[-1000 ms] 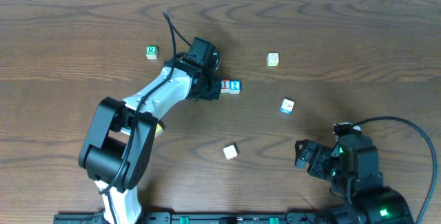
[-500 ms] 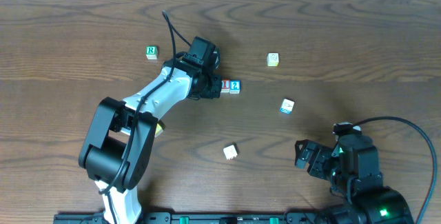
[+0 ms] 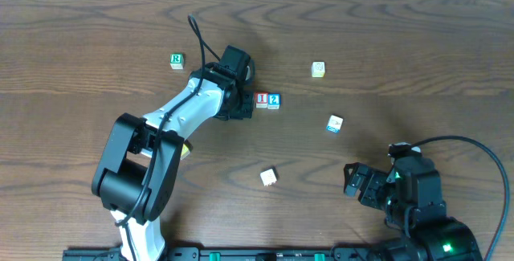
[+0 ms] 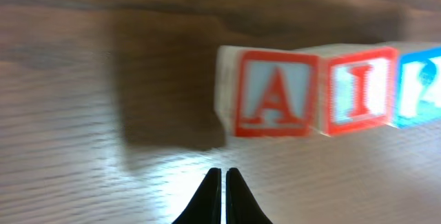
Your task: Spell out Ai2
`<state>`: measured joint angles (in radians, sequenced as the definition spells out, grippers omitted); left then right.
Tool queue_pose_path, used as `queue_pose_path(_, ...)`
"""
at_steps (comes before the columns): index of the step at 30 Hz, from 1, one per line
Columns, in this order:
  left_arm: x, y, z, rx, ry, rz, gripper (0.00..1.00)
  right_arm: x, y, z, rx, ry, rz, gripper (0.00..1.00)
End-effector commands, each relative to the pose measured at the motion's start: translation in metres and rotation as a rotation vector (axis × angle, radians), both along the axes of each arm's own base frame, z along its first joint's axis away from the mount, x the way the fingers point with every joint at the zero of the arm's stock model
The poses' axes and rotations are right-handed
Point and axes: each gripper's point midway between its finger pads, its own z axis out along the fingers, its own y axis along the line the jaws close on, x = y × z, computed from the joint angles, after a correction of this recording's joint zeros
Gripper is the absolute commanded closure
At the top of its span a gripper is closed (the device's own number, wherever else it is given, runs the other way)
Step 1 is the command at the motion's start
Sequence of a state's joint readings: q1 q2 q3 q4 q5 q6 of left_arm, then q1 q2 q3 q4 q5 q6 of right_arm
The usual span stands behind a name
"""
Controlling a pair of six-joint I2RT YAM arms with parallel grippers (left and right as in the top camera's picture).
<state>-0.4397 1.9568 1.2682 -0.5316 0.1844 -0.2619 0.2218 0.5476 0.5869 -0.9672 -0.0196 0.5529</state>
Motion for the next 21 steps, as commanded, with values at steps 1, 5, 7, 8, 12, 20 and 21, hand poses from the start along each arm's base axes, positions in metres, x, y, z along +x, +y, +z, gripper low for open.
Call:
queue_pose_path(1, 0.013, 0.019, 0.002, 0.102, -0.065, 0.045, 0.95, 0.000, 0.000, 0.000, 0.009, -0.001, -0.011, 0.01)
queue_pose_path(5, 0.025, 0.022, 0.005, 0.124, -0.121, 0.062, 0.94, 0.000, 0.000, 0.000, 0.010, -0.002, -0.011, 0.01)
queue_pose_path(7, 0.033, 0.021, 0.008, 0.121, -0.155, 0.075, 0.94, 0.000, 0.000, 0.000, 0.010, -0.002, -0.011, 0.01)
queue_pose_path(8, 0.037, 0.020, 0.009, 0.113, -0.169, 0.077, 0.94, 0.000, 0.000, 0.000, 0.009, -0.001, -0.011, 0.01)
queue_pose_path(12, 0.043, 0.016, 0.010, 0.096, -0.192, 0.089, 0.94, 0.000, 0.000, 0.000, 0.009, -0.001, -0.011, 0.01)
queue_pose_path(20, 0.039, 0.008, 0.003, 0.049, -0.155, 0.099, 0.94, 0.000, 0.000, 0.000, 0.009, -0.001, -0.011, 0.01)
queue_pose_path(21, 0.039, 0.005, 0.004, 0.033, -0.154, 0.094, 0.95, 0.000, 0.000, 0.000, 0.009, -0.001, -0.011, 0.01)
